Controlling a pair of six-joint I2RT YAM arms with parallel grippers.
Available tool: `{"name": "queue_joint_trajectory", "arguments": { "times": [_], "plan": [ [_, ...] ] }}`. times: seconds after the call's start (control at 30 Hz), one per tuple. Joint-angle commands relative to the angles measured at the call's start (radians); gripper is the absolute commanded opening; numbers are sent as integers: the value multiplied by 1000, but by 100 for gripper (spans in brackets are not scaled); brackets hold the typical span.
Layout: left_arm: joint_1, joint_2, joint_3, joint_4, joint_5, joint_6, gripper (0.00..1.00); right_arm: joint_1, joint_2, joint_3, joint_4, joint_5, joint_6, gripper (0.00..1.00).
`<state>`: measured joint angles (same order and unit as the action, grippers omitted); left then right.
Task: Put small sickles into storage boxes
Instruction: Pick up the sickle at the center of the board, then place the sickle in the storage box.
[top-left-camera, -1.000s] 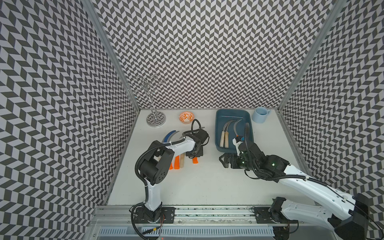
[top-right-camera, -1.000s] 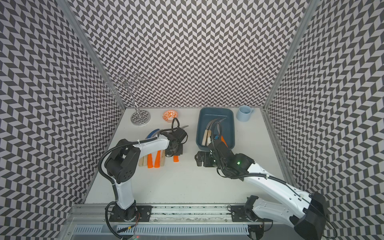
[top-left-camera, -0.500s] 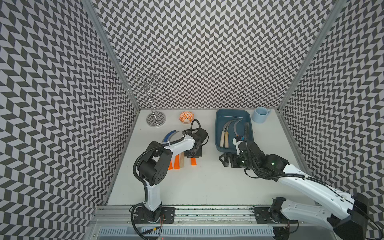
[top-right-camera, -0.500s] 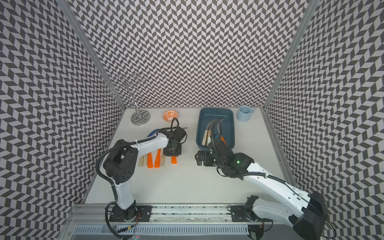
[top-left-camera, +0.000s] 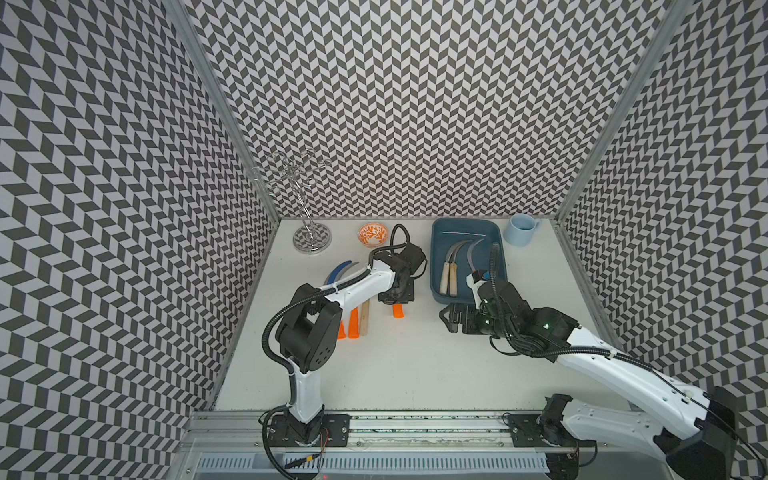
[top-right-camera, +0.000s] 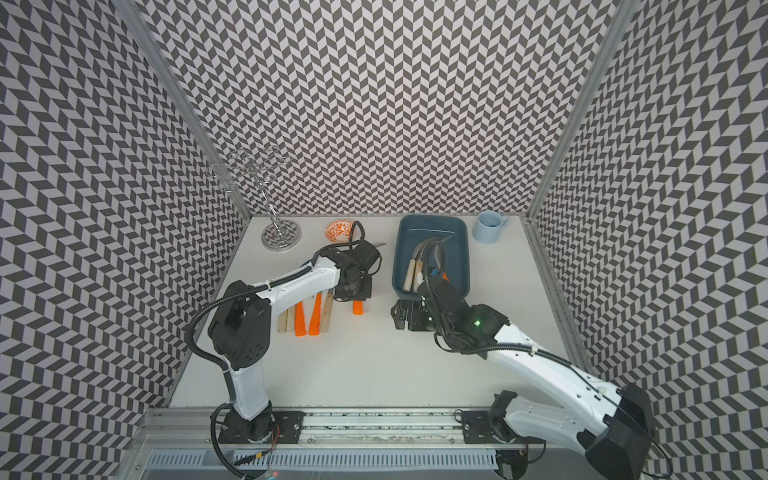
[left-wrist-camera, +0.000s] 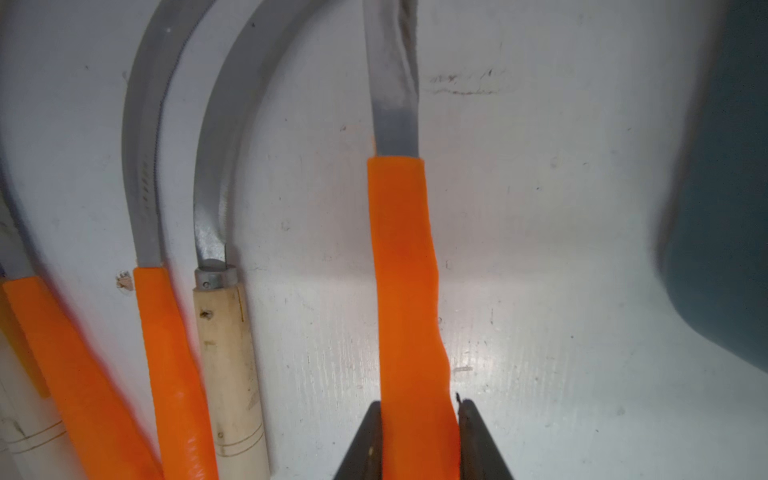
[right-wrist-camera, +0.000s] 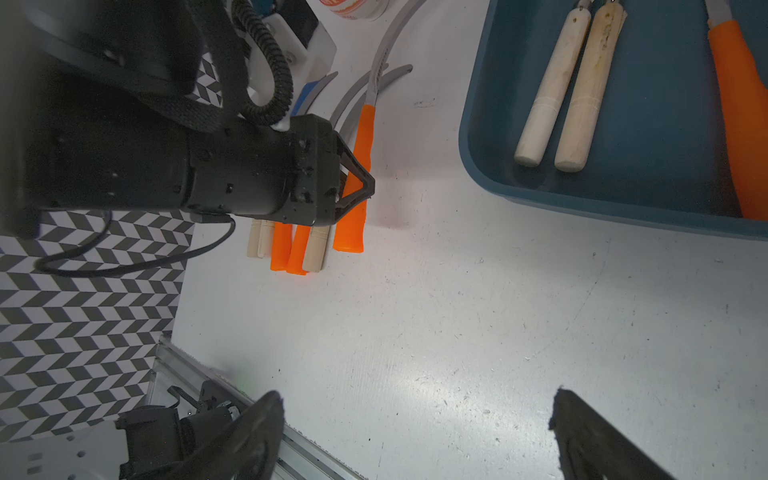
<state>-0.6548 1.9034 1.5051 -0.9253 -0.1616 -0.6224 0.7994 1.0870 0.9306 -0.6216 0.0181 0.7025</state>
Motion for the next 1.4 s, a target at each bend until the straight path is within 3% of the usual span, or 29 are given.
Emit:
{"name": "queue_joint_trajectory", "arguments": {
  "times": [0.0, 0.4, 0.97, 1.37],
  "plan": [
    [-5, -30, 58, -42, -7, -17, 1, -10, -13, 34, 12, 0, -15, 100],
    [-18, 26, 274, -108, 4, -28, 1, -68, -37, 52, -28, -11, -50, 100],
    [-92, 272, 653, -144, 67, -58, 2, -214, -56, 114, -152, -30, -122, 100],
    [-127, 419, 758, -42, 174, -68, 0, -247, -82, 98, -199, -26, -129, 100]
  ]
}}
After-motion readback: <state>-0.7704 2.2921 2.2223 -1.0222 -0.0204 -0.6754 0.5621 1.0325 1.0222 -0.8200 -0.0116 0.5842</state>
